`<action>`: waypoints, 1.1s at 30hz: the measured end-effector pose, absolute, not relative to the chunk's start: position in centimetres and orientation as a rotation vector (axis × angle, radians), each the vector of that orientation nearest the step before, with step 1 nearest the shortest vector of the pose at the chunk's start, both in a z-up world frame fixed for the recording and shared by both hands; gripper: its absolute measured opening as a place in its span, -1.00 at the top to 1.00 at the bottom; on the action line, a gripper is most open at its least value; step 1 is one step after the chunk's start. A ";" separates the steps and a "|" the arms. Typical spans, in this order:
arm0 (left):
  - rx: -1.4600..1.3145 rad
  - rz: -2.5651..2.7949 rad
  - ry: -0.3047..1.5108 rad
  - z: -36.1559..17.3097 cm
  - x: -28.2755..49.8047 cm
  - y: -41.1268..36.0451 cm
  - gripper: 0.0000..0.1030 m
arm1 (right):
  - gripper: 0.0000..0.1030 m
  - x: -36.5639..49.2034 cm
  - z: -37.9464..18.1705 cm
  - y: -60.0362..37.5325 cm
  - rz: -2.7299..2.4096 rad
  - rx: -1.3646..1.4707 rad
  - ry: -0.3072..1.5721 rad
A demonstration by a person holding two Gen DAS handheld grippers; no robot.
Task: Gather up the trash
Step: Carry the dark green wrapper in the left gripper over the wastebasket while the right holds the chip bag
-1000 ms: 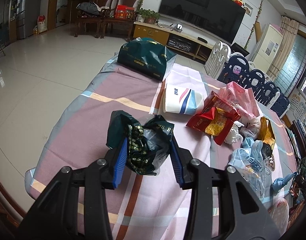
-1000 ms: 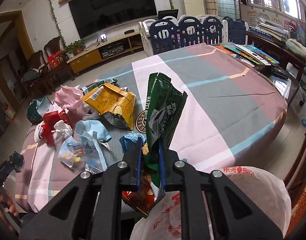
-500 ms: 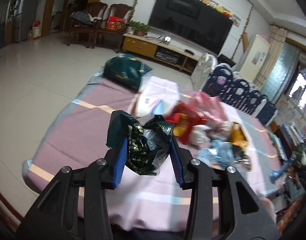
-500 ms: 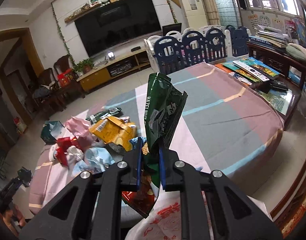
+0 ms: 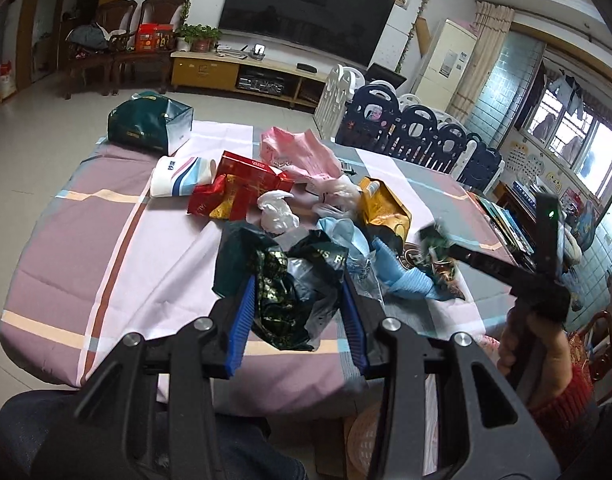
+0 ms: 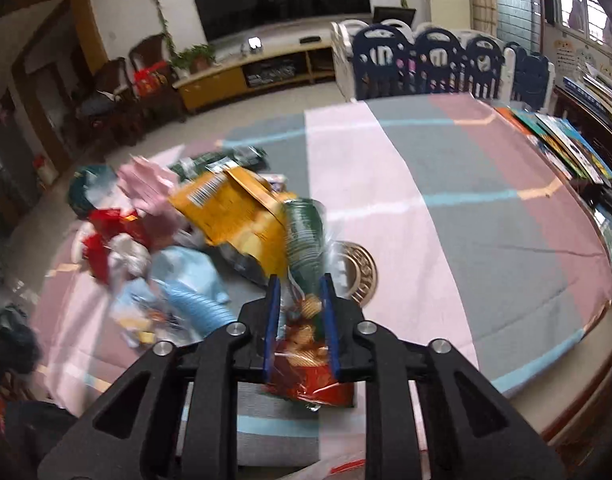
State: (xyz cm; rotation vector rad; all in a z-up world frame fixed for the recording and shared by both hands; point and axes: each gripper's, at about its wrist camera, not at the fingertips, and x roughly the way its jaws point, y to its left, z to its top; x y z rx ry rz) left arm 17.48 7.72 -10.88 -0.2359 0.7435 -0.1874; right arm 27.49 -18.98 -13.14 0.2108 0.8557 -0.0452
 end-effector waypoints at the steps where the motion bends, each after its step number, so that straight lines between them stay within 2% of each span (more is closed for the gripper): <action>1: -0.241 -0.186 0.746 -10.9 17.4 7.7 0.19 | 0.29 27.3 -13.6 -19.3 -0.054 0.230 0.860; 6: -0.257 -0.186 0.777 -11.8 17.6 7.2 0.19 | 0.21 27.3 -15.9 -19.9 -0.096 0.230 0.907; 7: -0.255 -0.187 0.781 -11.9 17.5 7.1 0.19 | 0.14 27.5 -16.2 -19.8 -0.109 0.207 0.924; 8: -0.253 -0.189 0.785 -12.0 17.5 7.0 0.19 | -0.06 27.8 -16.5 -19.8 -0.121 0.189 0.940; 10: -0.250 -0.195 0.791 -12.1 17.2 6.9 0.19 | -0.09 27.8 -16.9 -19.9 -0.128 0.195 0.958; 14: -0.234 -0.189 0.791 -12.2 17.1 7.0 0.19 | -0.09 24.4 -12.4 -17.4 -0.041 0.182 0.765; 16: -0.248 -0.188 0.801 -12.4 17.1 7.0 0.19 | -0.09 24.7 -12.6 -14.3 0.065 0.050 0.840; 17: -0.253 -0.189 0.806 -12.4 17.1 7.0 0.19 | -0.09 25.4 -13.9 -12.6 0.133 -0.014 0.926; 20: -0.247 -0.195 0.802 -12.2 16.6 7.0 0.19 | -0.09 26.3 -17.3 -10.8 0.130 -0.092 1.026; 22: -0.242 -0.193 0.800 -11.9 16.3 7.2 0.19 | 0.20 26.4 -18.1 -11.0 0.084 -0.077 1.022; 23: -0.244 -0.192 0.801 -11.9 16.3 7.3 0.19 | 0.44 26.2 -17.9 -11.3 0.075 -0.053 1.005; 24: -0.249 -0.191 0.805 -11.9 16.2 7.4 0.19 | 0.51 26.0 -17.4 -11.8 0.085 -0.002 0.996; 29: -0.248 -0.210 0.819 -12.0 16.1 6.5 0.19 | 0.52 23.1 -13.4 -14.2 0.117 0.154 0.876; 33: -0.241 -0.286 0.839 -11.5 15.5 3.8 0.19 | 0.52 17.7 -9.3 -16.9 0.136 0.255 0.781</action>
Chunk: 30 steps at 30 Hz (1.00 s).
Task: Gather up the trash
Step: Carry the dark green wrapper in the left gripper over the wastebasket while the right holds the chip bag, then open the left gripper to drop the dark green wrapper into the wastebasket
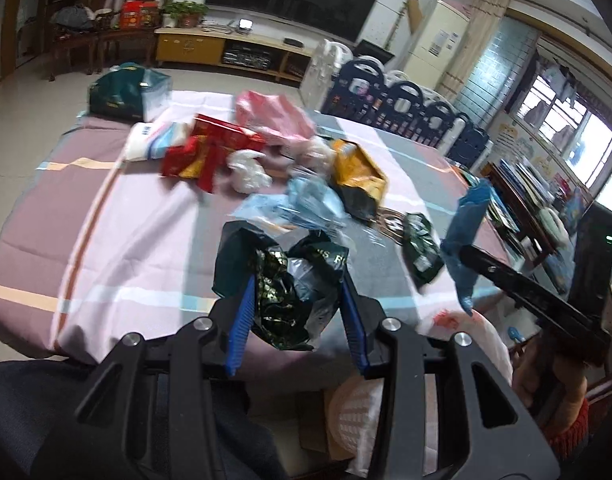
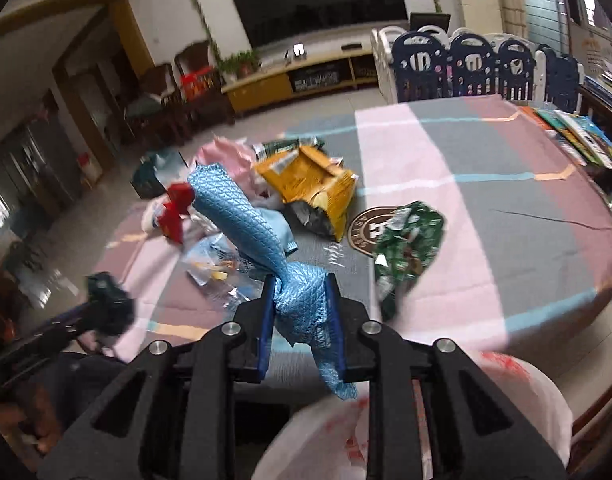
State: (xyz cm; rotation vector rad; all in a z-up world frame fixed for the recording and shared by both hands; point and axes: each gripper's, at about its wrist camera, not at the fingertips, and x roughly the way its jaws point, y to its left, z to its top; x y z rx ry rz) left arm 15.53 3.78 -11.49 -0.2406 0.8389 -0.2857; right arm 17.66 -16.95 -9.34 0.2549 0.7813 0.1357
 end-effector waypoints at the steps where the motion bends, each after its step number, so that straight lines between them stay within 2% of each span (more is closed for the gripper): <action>1: -0.227 -0.316 0.842 -11.3 15.2 2.7 0.19 | 0.52 16.4 -8.8 -17.5 0.118 0.255 0.771; 8: -0.125 -0.663 0.915 -11.3 13.0 -7.4 0.19 | 0.52 8.0 -8.6 -25.7 -0.124 0.310 0.800; 13: -0.015 -0.948 1.010 -13.8 10.9 -14.8 0.16 | 0.52 5.1 -9.2 -29.5 -0.221 0.362 0.823; 16: 0.099 -0.973 1.049 -15.7 9.4 -17.0 -0.01 | 0.52 4.8 -9.6 -29.5 -0.219 0.359 0.838; 18: 0.145 -0.951 1.052 -16.4 9.2 -17.0 -0.33 | 0.51 5.0 -10.3 -29.1 -0.199 0.361 0.864; 23: 0.113 -0.786 0.989 -15.8 10.4 -14.6 -0.57 | 0.49 5.3 -12.8 -26.9 -0.139 0.351 0.950; 26: 0.074 -0.634 0.923 -15.4 11.5 -12.2 -0.58 | 0.39 5.6 -13.9 -25.5 -0.127 0.328 0.992; 28: 0.082 -0.515 0.853 -14.8 12.1 -10.6 -0.64 | 0.20 5.7 -14.1 -24.8 -0.114 0.327 0.997; 30: 0.087 -0.435 0.800 -14.4 12.5 -9.3 -0.70 | -0.14 5.7 -13.8 -24.5 -0.116 0.324 0.986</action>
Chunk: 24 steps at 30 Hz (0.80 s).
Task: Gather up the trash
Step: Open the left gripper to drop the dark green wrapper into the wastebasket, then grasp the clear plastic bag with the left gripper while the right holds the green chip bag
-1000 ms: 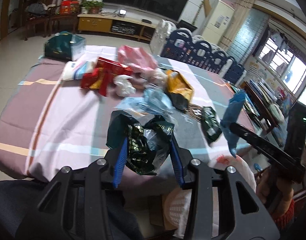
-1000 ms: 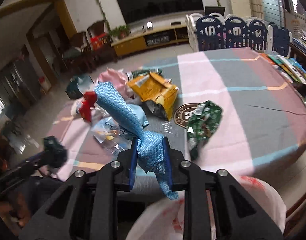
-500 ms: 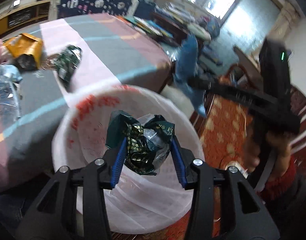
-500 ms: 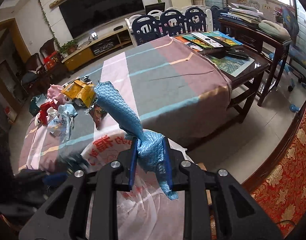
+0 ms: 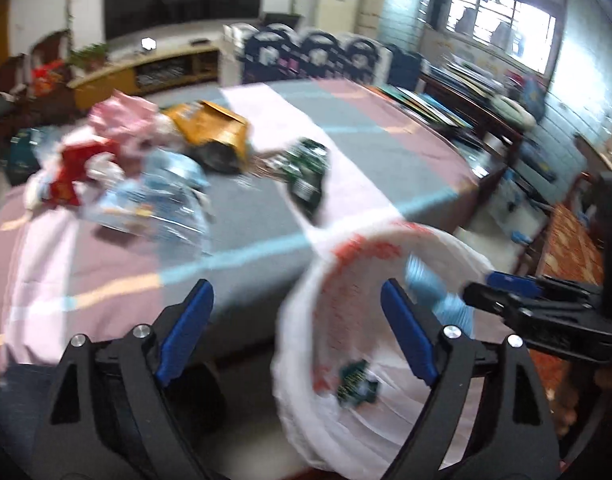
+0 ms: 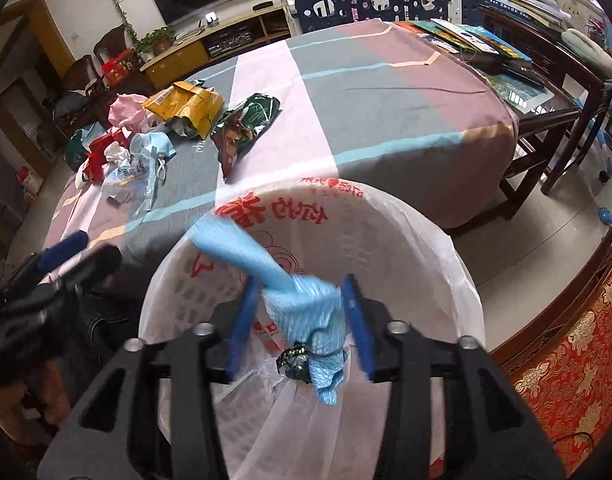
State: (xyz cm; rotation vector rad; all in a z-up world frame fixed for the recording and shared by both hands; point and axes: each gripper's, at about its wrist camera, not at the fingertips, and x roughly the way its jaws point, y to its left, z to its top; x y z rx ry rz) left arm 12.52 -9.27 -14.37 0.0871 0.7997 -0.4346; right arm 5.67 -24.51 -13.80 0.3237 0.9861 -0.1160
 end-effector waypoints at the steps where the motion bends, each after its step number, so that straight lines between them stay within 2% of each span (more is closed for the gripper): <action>1: 0.088 -0.404 0.780 -14.1 12.7 -8.8 -0.71 | -0.18 5.7 -13.5 -24.4 -0.121 0.318 0.976; 6: 0.116 -0.275 0.708 -13.6 13.3 -6.2 -0.80 | -0.34 6.3 -12.6 -24.2 -0.127 0.309 0.956; 16: -0.138 -0.131 0.894 -16.4 16.8 -0.8 -0.85 | -0.36 7.2 -13.0 -23.0 -0.115 0.315 0.974; 24: -0.152 -0.084 0.936 -17.6 17.0 -0.4 -0.85 | -0.41 11.2 -13.1 -22.0 -0.132 0.316 0.950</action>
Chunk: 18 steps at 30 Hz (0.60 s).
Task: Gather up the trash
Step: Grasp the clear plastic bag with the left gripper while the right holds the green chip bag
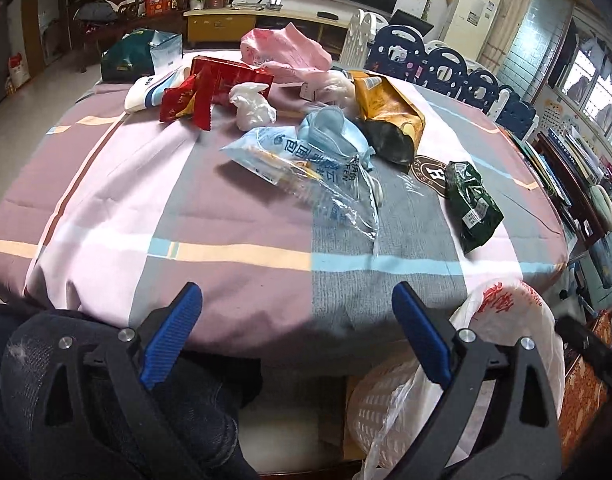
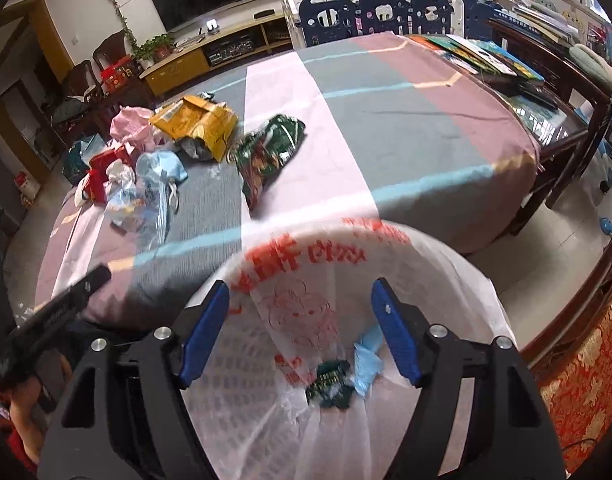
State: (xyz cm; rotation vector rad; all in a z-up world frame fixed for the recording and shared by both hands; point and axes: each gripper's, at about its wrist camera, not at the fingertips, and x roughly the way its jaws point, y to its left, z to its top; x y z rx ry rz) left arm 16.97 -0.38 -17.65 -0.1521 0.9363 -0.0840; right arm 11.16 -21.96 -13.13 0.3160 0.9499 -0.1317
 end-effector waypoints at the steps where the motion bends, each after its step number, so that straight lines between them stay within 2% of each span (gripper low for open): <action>1: -0.154 -0.084 0.936 -17.6 16.9 -0.4 -0.85 | -0.41 12.1 -13.2 -21.8 -0.136 0.314 0.942; 7: -0.209 -0.102 0.915 -17.3 16.6 0.5 -0.85 | -0.42 20.7 -13.9 -21.3 -0.183 0.277 0.902; 9: -0.221 -0.111 0.899 -17.0 16.5 0.7 -0.88 | -0.53 22.9 -14.2 -21.2 -0.227 0.249 0.898; 17: -0.262 -0.105 0.918 -17.5 17.1 1.2 -0.88 | -0.55 28.8 -17.1 -18.9 -0.205 0.124 1.001; 18: -0.267 -0.100 0.917 -17.6 17.2 1.4 -0.88 | -0.49 28.9 -17.4 -18.3 -0.204 0.100 1.006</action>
